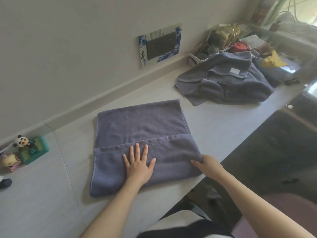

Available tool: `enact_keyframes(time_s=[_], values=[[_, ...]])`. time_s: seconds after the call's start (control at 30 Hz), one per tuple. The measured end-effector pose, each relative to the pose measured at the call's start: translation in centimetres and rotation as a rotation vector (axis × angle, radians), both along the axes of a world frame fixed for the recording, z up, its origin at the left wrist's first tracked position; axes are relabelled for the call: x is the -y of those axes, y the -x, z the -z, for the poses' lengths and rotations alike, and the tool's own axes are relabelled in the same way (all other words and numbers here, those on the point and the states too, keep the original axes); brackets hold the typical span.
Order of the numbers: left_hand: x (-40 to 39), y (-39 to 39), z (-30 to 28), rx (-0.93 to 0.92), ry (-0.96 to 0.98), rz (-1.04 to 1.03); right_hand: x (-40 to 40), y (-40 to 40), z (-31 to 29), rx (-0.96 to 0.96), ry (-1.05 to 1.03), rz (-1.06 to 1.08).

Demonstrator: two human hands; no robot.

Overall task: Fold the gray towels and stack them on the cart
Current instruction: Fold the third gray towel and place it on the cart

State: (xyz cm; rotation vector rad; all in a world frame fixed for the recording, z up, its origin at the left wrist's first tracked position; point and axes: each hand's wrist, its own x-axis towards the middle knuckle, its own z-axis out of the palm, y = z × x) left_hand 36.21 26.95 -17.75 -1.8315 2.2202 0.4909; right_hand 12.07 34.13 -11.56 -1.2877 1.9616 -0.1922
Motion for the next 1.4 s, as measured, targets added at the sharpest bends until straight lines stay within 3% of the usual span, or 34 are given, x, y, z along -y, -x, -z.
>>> enact_keyframes(time_s=[0.17, 0.27, 0.4, 0.5, 0.83, 0.9, 1.0, 1.1, 1.27, 1.4], values=[[-0.3, 0.2, 0.0, -0.005, 0.020, -0.005, -1.2, -1.1, 2.3, -0.356, 0.083, 0.110], [-1.5, 0.5, 0.0, -0.077, 0.127, 0.013, -1.3, -2.7, 3.2, -0.389, 0.214, 0.182], [-3.4, 1.1, 0.9, -0.085, 0.163, 0.113, -1.0, -4.9, 4.7, -0.457, 0.366, -0.155], [-3.9, 0.8, 1.5, -0.071, 0.197, 0.100, -0.9, -5.8, 6.3, -0.429, 0.281, -0.376], [-4.9, -10.8, 2.4, -0.066, 0.190, -0.153, -0.8, -5.5, 6.7, -0.393, 0.226, -0.373], [-5.2, -11.7, 2.2, -0.130, 0.202, -0.096, -1.2, -5.3, 6.2, -0.353, 0.332, -0.384], [-5.9, -12.1, 1.8, -0.374, 0.310, 0.116, -1.6, -6.1, 5.8, -0.223, 0.527, -0.436], [-5.5, -11.5, 1.5, -0.563, 0.315, 0.148, -1.8, -7.4, 6.3, -0.181, 0.546, -0.468], [-5.0, -12.7, 2.7, -0.576, 0.224, 0.211, -1.6, -7.9, 7.5, -0.138, 0.571, -0.376], [-3.8, -12.6, 2.6, -0.616, 0.297, 0.202, -0.8, -8.1, 7.7, -0.138, 0.592, -0.317]])
